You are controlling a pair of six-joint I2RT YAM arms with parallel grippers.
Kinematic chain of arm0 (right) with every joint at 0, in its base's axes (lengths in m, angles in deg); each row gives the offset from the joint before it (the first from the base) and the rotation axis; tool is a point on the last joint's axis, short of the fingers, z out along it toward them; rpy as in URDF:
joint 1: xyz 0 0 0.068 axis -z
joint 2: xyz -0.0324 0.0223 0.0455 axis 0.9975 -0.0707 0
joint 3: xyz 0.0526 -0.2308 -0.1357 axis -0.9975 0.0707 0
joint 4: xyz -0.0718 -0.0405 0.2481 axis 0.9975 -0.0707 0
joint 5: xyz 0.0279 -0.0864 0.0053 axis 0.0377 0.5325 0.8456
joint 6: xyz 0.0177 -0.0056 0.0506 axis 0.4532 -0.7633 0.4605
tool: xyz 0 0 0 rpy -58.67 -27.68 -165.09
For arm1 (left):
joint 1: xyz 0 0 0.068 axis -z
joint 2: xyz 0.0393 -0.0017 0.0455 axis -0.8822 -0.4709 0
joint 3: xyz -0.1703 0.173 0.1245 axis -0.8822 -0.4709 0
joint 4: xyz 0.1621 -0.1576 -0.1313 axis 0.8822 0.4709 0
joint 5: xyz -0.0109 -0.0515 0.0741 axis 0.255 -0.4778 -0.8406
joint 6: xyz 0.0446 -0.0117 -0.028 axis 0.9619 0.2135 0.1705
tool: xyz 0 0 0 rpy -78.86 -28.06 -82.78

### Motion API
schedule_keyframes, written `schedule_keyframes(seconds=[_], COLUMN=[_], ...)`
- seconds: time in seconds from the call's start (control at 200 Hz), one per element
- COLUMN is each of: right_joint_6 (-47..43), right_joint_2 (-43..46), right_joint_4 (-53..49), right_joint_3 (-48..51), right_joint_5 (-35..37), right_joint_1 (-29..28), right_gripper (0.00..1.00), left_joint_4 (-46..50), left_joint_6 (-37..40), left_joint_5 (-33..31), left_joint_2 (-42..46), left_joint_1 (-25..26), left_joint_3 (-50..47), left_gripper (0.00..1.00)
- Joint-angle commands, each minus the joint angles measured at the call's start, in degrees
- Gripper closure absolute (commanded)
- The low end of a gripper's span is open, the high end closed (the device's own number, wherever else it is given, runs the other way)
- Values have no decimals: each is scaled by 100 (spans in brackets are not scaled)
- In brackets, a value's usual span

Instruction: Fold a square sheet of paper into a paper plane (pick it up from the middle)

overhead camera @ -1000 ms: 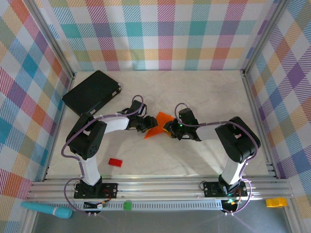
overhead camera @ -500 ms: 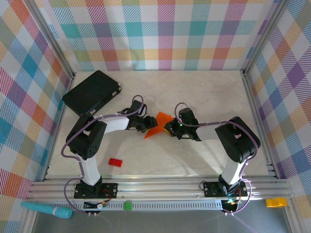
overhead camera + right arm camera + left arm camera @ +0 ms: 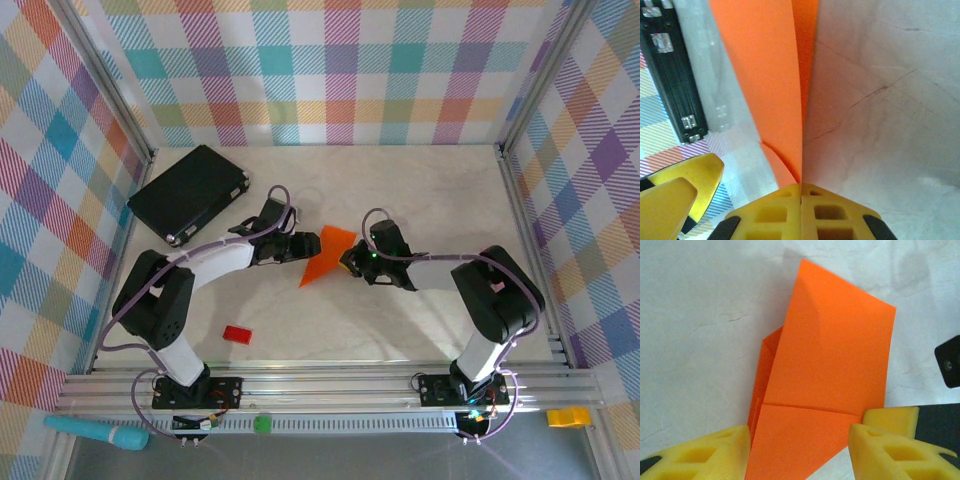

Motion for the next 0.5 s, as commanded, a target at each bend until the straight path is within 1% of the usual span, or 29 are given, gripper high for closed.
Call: schedule_keyframes(seconds=[0.0, 0.1, 0.17, 0.23, 0.385, 0.495], right_joint_6=[-103, 4, 116, 157, 172, 177], right_joint_2=[371, 518, 571, 626, 751, 796], right_joint_4=[-365, -442, -383, -384, -596, -741], right_joint_3=[108, 206, 297, 339, 290, 207], right_joint_5=[176, 105, -6, -72, -181, -231], right_joint_1=[56, 167, 266, 309, 390, 414], right_gripper=[99, 100, 100, 100, 100, 99], left_joint_4=[85, 4, -166, -345, -811, -984], left_joint_6=[1007, 1650, 1928, 2130, 2677, 3114], left_joint_5=[-377, -589, -674, -621, -581, -774], left_joint_2=[287, 357, 378, 371, 336, 268], left_joint_1=[290, 622, 789, 884, 1074, 1204], left_joint_3=[-107, -185, -288, -377, -630, -769], left_gripper=[44, 40, 37, 35, 35, 35])
